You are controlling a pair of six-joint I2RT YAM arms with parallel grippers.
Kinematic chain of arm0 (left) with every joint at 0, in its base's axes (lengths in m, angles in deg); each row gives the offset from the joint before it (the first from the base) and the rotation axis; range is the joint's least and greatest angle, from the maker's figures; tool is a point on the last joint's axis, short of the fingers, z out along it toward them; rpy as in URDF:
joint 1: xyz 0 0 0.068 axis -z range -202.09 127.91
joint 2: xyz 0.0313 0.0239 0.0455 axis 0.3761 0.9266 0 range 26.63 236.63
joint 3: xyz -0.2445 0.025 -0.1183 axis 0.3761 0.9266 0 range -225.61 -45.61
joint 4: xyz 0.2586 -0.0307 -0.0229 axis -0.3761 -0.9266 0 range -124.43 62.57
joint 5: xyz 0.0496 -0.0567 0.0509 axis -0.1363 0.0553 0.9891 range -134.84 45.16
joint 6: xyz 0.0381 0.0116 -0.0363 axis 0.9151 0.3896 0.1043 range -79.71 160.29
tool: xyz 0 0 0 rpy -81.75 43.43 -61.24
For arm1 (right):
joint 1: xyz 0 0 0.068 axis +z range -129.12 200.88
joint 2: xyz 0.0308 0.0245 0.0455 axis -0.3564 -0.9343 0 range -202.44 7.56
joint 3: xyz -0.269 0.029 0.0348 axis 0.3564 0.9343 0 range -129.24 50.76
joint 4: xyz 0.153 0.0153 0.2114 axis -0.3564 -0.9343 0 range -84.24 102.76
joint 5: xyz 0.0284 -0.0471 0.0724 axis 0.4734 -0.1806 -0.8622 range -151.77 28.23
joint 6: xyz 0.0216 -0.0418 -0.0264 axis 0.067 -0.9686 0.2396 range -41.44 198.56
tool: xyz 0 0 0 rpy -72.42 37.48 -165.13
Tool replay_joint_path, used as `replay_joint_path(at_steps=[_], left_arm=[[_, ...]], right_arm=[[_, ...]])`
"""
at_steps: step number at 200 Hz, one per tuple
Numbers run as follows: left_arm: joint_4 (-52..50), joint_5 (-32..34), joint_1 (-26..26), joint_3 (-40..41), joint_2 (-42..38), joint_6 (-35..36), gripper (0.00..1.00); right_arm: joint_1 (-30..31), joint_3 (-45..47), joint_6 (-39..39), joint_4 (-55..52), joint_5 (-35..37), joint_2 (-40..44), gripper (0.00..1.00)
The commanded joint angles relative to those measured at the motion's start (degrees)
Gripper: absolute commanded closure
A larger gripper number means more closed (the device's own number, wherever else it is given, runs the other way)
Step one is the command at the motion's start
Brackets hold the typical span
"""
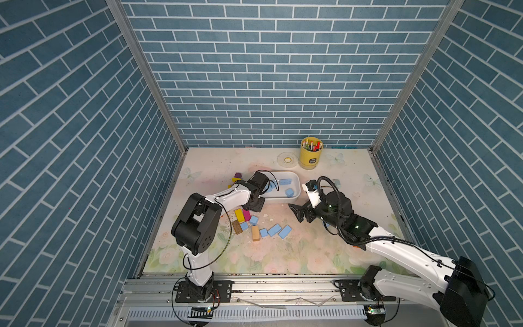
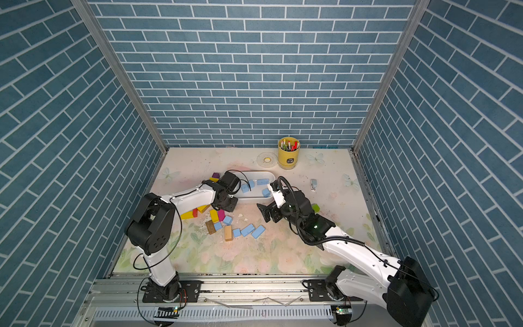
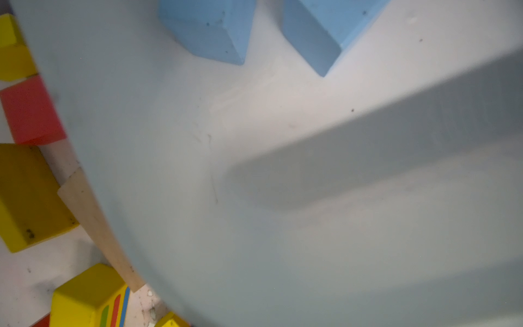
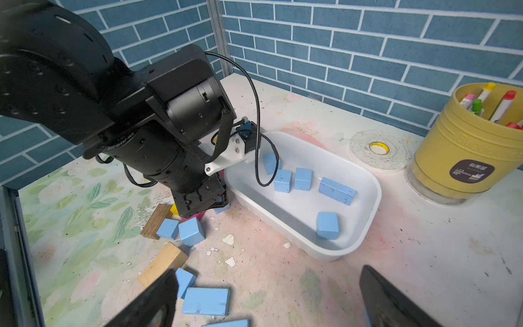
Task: Pick out the blue building blocks
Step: Pick up the building block from the center of the board, then place the building block in the storage box.
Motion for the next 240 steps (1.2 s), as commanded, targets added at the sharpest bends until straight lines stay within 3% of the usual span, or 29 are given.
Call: replay_joint_path(at_steps=[1,49,91,156,240], left_arm=[[-2.48,0.30,0.47,0.58,-4.43,-1.99,0.85],[-4.65,0.21,0.44,2.78,-15.30,-6.25,0.88],[-5.46,0.91,0.44,-1.64,-19.74,-8.70,0.89],[-5.89,-0.59,0.50,-13.30,-8.78,-10.83,0.89],[-1.09,2.40,0.57,-15.28,3.75,-14.38,0.88]], right_arm=[[0.04,0.90,-1.86,1.86,0.86,1.67,0.01],[0.04,1.55,-1.77,2.58,1.76,2.38,0.01],[0.04,2.15,-1.77,3.64,2.34,2.75,0.01],[0.09,3.33,-2.30,4.76,4.81,3.84,0.01],[0.02,4.49,-2.76,6.42,8.19,4.06,0.01]])
